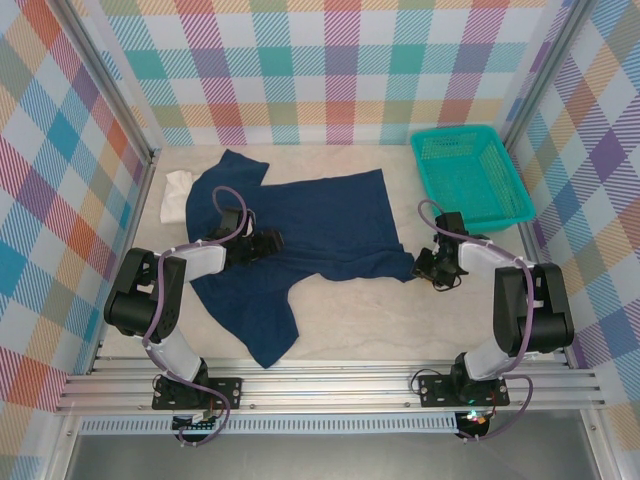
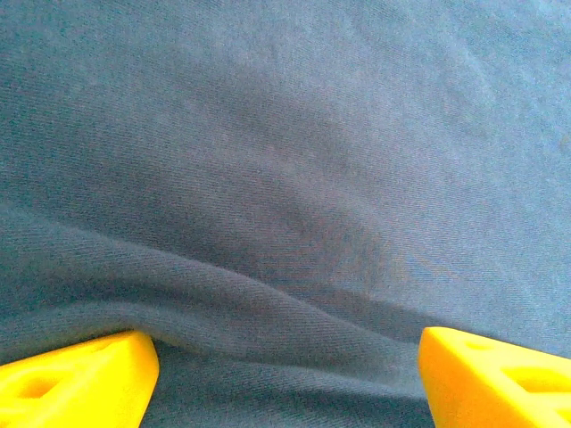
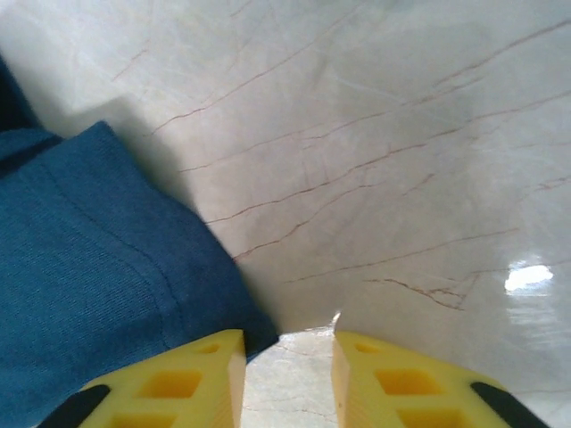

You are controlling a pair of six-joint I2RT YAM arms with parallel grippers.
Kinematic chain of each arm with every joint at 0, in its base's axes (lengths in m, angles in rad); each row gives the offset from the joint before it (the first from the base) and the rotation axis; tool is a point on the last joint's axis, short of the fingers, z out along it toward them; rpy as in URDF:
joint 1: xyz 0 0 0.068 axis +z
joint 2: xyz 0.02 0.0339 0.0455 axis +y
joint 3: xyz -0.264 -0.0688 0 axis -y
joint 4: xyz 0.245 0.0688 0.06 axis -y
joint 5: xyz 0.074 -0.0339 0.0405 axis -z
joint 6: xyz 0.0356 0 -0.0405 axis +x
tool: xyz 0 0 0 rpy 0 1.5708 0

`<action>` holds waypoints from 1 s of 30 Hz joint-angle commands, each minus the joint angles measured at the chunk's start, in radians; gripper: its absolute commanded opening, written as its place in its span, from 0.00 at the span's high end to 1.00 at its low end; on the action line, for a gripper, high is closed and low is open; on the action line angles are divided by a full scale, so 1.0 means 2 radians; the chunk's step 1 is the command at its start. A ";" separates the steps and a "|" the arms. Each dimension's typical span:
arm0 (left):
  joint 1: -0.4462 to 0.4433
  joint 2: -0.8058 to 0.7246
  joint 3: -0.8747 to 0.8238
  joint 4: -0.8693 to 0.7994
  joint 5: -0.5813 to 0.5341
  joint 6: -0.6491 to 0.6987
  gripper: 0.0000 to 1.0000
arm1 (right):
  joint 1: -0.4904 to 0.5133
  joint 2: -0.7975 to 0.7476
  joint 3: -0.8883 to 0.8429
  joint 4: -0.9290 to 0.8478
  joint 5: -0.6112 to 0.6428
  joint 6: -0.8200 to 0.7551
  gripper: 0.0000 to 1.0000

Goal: Fold the inside-out t-shirt

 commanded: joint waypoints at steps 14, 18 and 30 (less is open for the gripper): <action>0.000 0.028 -0.027 -0.072 -0.012 0.003 0.21 | 0.006 -0.013 0.025 0.034 -0.025 -0.018 0.71; 0.000 0.028 -0.027 -0.071 -0.011 0.003 0.21 | 0.006 -0.035 0.025 0.017 -0.004 -0.021 0.72; 0.000 0.028 -0.026 -0.072 -0.009 0.004 0.21 | 0.014 0.000 0.019 0.019 -0.004 -0.023 0.62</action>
